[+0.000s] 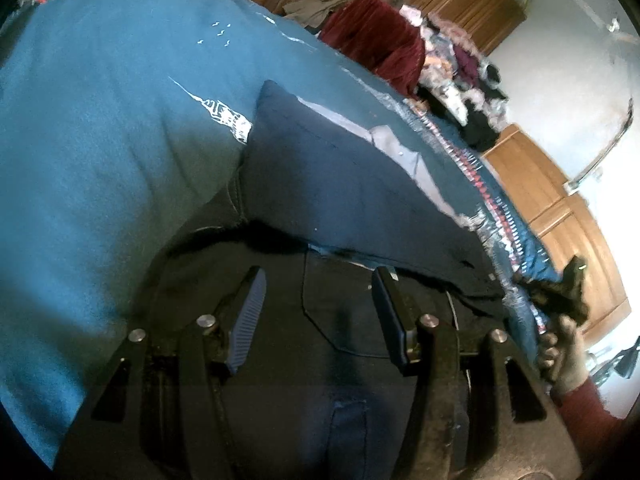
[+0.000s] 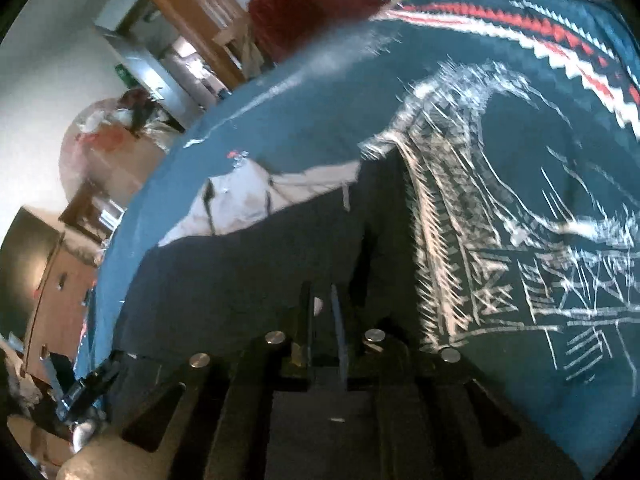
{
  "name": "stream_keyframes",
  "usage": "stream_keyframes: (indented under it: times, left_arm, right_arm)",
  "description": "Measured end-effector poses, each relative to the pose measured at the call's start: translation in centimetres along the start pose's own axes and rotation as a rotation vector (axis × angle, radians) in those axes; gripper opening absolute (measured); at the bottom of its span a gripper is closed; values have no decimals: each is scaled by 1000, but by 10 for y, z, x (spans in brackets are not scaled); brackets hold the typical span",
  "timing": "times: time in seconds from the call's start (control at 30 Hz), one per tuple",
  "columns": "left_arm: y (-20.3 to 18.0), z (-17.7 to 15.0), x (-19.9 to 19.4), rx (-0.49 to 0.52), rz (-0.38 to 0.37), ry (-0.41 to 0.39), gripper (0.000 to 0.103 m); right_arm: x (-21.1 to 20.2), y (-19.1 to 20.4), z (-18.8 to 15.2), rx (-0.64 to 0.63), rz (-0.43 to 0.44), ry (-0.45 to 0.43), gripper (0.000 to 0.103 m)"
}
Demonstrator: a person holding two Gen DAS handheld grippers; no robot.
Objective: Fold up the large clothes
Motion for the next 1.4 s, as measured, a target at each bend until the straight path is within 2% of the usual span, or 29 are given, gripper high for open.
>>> stream_keyframes:
  times: [0.03,0.1,0.2,0.23,0.3,0.33,0.37,0.4,0.43,0.47,0.5,0.57,0.63,0.7,0.73,0.77,0.83,0.87,0.9,0.93,1.0,1.03,1.1,1.17,1.3,1.33,1.4]
  left_arm:
    - [-5,4,-1,15,-2,-6,64]
    - [-9,16,0,28,-7,-19,64]
    - [21,26,13,-25,52,15,64]
    - [38,24,18,-49,85,42,60]
    - [82,18,20,-116,166,72,31]
    - [92,18,16,-174,122,58,22]
    - [103,21,5,-208,131,37,20]
    - [107,24,-4,-189,171,29,19]
    - [107,26,-10,-182,173,22,26]
    - [103,28,-17,-169,174,19,38]
    - [93,31,-22,-115,175,30,44]
    - [54,34,-18,65,134,88,56]
    - [31,26,-5,191,139,175,56]
    - [33,15,15,279,229,284,57]
    - [38,14,19,286,269,301,54]
    - [45,15,24,278,299,310,44]
    - [58,22,29,256,346,296,35]
    - [67,26,29,256,388,283,36]
    - [80,29,25,225,411,260,44]
    - [95,32,18,154,385,217,46]
    - [105,31,8,89,332,184,45]
    - [106,28,5,100,339,194,37]
    - [98,24,-1,135,319,215,38]
    - [87,25,-12,146,288,212,45]
    - [48,49,-41,133,234,61,57]
    - [42,60,-43,136,214,28,58]
    - [30,84,-26,156,168,-4,62]
  right_arm:
    - [4,7,-1,-21,4,10,21]
    - [17,15,-7,-52,8,44,21]
    - [28,25,-14,-72,11,76,21]
    - [30,29,-17,-74,19,84,21]
    - [35,34,-25,-84,29,106,21]
    - [36,35,-30,-93,29,117,22]
    - [37,36,-33,-99,29,122,21]
    - [36,36,-36,-107,30,127,21]
    - [35,36,-38,-113,32,130,22]
    - [32,33,-40,-116,30,128,22]
    - [30,31,-40,-111,28,123,23]
    - [25,25,-39,-92,29,117,26]
    - [20,20,-39,-64,39,114,26]
    - [15,17,-41,-54,40,107,26]
    - [13,16,-42,-51,41,107,26]
    - [11,16,-44,-48,43,109,26]
    - [11,15,-48,-50,40,114,26]
    - [12,15,-50,-49,41,119,26]
    - [13,16,-52,-47,42,124,26]
    - [13,16,-52,-46,45,126,26]
    - [13,19,-54,-59,51,129,26]
    - [13,20,-54,-70,50,129,26]
    - [11,22,-54,-102,42,124,31]
    - [7,24,-51,-115,39,114,35]
    - [9,36,-41,-109,68,109,38]
    - [14,37,-39,-102,71,119,41]
    - [19,33,-29,-83,43,111,41]
Point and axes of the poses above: each gripper's, at about its wrist camera, not at the fingertips, and x roughly the way its jaws point, y to its left, z to its top, the point moved 9 cm from there along x, roughly the way its jaws point, and after that the axes turned 13 degrees about x, right-handed, at the moved point
